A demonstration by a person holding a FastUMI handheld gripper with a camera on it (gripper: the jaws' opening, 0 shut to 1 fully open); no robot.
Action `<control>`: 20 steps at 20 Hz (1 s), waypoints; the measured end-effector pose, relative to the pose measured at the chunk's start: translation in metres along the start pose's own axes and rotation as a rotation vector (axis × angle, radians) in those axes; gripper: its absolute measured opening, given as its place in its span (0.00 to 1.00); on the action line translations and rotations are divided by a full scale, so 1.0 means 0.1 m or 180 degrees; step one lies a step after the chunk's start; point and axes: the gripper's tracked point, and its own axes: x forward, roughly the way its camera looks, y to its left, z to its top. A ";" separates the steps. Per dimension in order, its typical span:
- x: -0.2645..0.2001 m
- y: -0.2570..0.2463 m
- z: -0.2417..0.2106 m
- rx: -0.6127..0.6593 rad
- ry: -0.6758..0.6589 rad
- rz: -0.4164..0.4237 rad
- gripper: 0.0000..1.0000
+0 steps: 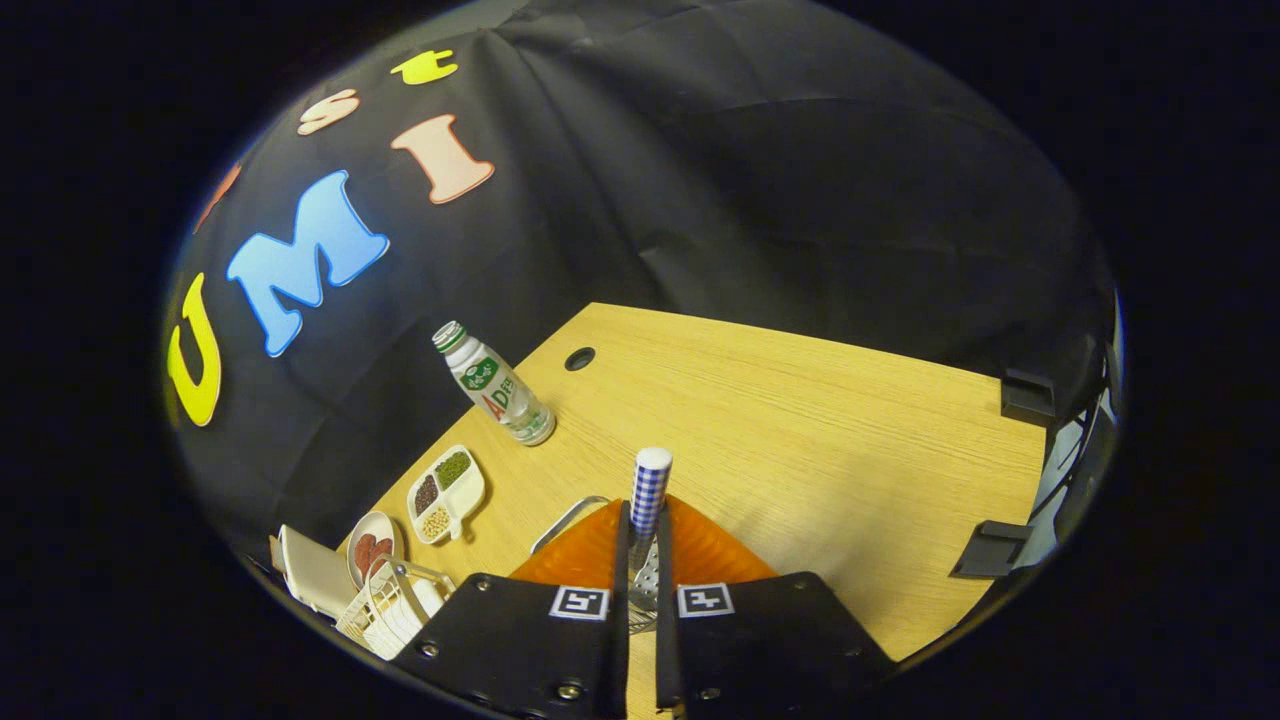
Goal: Take the plate from the dish rack, then take the spoon from the basket and place it into the plate.
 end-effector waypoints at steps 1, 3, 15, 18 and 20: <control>-0.02 0.06 -0.01 -0.0078 -0.0003 0.0015 0.11; -0.02 0.22 -0.01 -0.0232 -0.0025 0.0048 0.11; -0.70 0.60 0.39 -0.1214 -0.0577 0.0079 0.02; -1.02 0.72 0.38 -0.1362 -0.0708 0.0118 0.02; -1.26 0.85 0.29 -0.1483 -0.0765 0.0205 0.02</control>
